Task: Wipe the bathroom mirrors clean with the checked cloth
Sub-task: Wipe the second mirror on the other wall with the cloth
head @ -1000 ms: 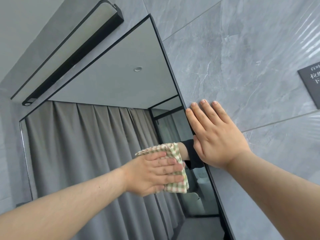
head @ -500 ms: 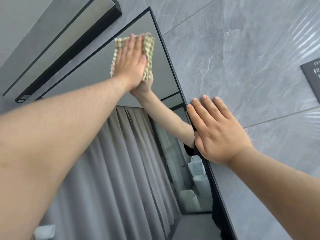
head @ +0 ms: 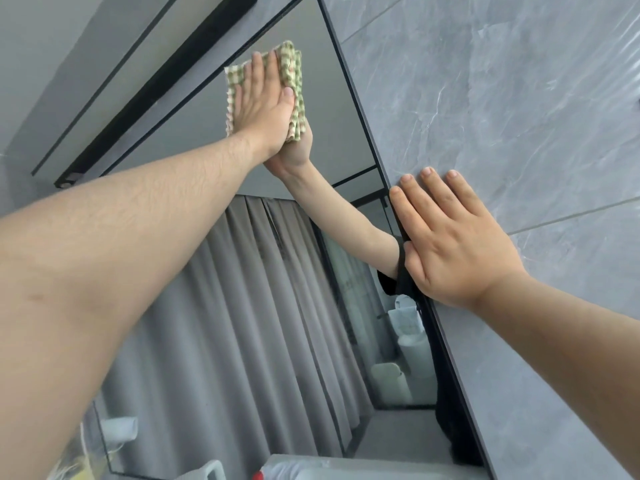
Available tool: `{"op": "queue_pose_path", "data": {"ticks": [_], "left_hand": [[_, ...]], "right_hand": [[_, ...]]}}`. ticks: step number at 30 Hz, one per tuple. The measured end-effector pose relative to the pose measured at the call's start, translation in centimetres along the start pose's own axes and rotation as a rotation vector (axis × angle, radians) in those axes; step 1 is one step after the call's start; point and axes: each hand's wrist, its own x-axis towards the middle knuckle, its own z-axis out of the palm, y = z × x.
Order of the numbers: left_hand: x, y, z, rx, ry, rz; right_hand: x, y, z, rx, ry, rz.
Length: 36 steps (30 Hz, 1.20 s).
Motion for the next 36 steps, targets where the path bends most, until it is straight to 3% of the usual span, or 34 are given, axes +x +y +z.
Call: {"op": "queue_pose_path", "data": {"ticks": [10, 23, 27, 33, 36], "left_hand": [[-13.1, -3.3, 5.3, -0.003, -0.034, -0.037], [-32.1, 0.4, 10.0, -0.09, -0.219, -0.06], [-30.3, -0.9, 9.7, -0.06, -0.185, -0.007], [-18.8, -0.8, 6.7, -0.106, -0.037, -0.272], [-17.6, 0.1, 6.7, -0.108, -0.002, -0.342]], "right_hand": [[0.0, 0.0, 0.1, -0.011, 0.013, -0.005], [0.0, -0.1, -0.1, 0.021, 0.016, -0.008], [0.1, -0.1, -0.2, 0.014, -0.007, -0.018], [0.1, 0.0, 0.1, 0.012, -0.017, -0.022], [0.0, 0.1, 0.1, 0.016, -0.019, -0.02]]}}
